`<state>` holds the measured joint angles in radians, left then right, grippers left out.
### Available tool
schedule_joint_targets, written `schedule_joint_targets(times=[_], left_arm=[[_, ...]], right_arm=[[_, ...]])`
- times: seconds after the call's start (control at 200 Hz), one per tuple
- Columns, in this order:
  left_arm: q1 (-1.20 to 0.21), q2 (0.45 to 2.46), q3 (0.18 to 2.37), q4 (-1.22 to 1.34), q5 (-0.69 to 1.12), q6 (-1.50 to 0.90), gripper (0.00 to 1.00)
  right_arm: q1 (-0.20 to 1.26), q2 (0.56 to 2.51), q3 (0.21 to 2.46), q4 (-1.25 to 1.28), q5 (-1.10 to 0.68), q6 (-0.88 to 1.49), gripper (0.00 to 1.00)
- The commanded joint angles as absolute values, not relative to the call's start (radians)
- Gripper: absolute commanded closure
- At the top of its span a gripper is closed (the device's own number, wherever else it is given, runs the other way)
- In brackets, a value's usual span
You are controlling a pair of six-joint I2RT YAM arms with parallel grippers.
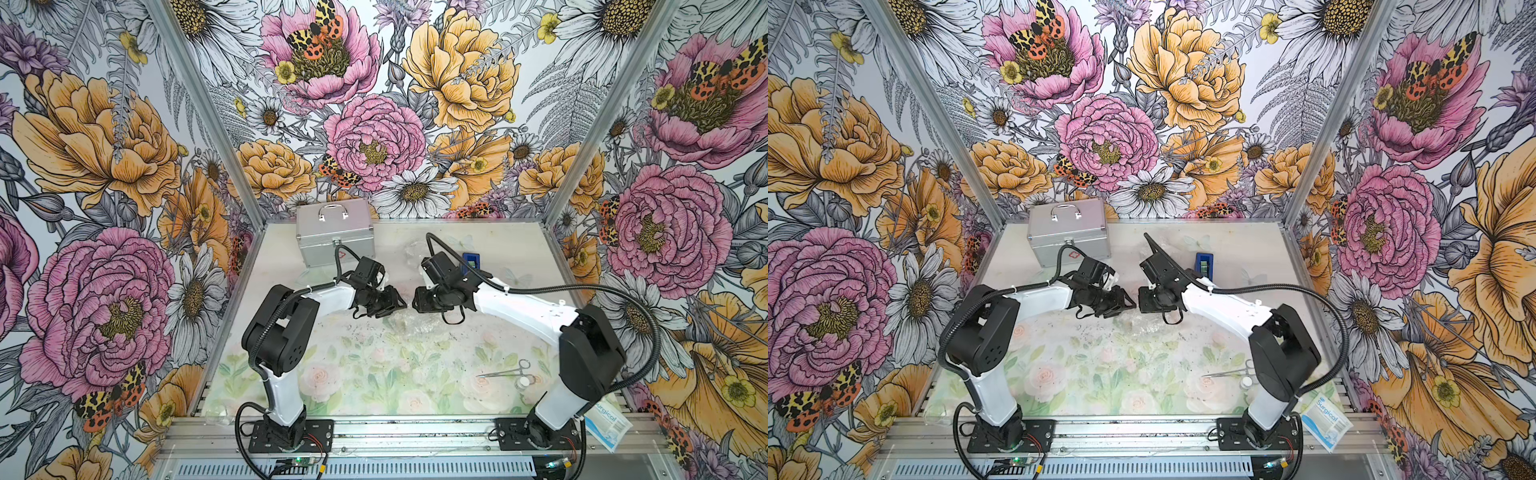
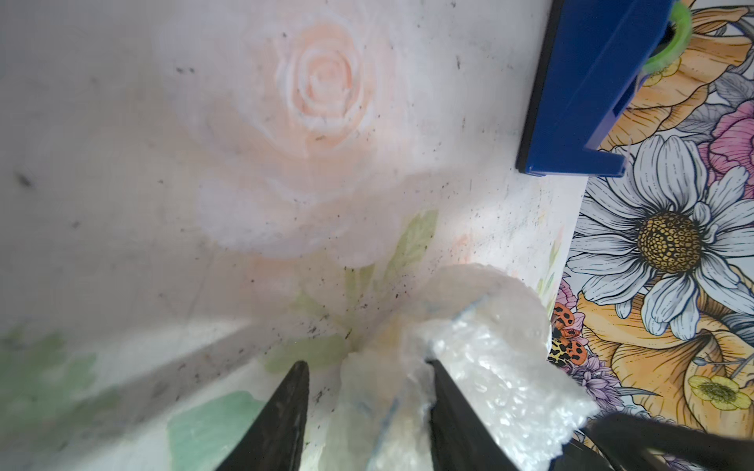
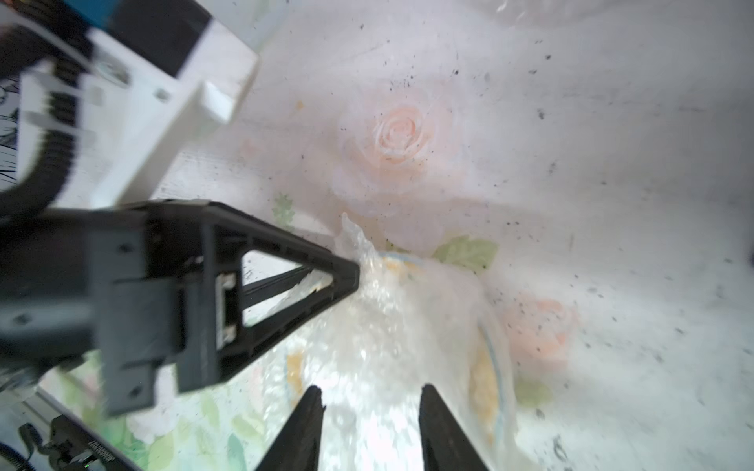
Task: Wrap bowls in bubble wrap
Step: Wrap the bowl in bubble wrap.
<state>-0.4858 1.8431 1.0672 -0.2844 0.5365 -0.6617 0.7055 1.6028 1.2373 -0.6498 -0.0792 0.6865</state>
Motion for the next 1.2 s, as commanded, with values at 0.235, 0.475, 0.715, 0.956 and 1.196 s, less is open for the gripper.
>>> schedule_joint_targets(times=[0.235, 0.475, 0.715, 0.956, 1.196], left_arm=[[-0.503, 1.729, 0.938, -0.187, 0.497, -0.765, 0.56], [-0.541, 1.701, 0.866, -0.142, 0.474, -0.816, 0.56], [-0.543, 1.665, 0.836, -0.126, 0.466, -0.841, 0.56], [-0.493, 1.586, 0.870, -0.186, 0.449, -0.796, 0.26], [-0.471, 1.638, 0.929, -0.250, 0.548, -0.703, 0.27]], right_arm=[[0.810, 1.434, 1.002, -0.610, 0.015, 1.155, 0.29], [0.728, 1.520, 1.039, -0.569, -0.016, 1.130, 0.18], [0.641, 1.672, 1.103, -0.556, -0.132, 0.977, 0.18], [0.621, 1.793, 1.165, -0.572, -0.202, 0.847, 0.12], [0.611, 1.829, 1.202, -0.624, -0.198, 0.762, 0.13]])
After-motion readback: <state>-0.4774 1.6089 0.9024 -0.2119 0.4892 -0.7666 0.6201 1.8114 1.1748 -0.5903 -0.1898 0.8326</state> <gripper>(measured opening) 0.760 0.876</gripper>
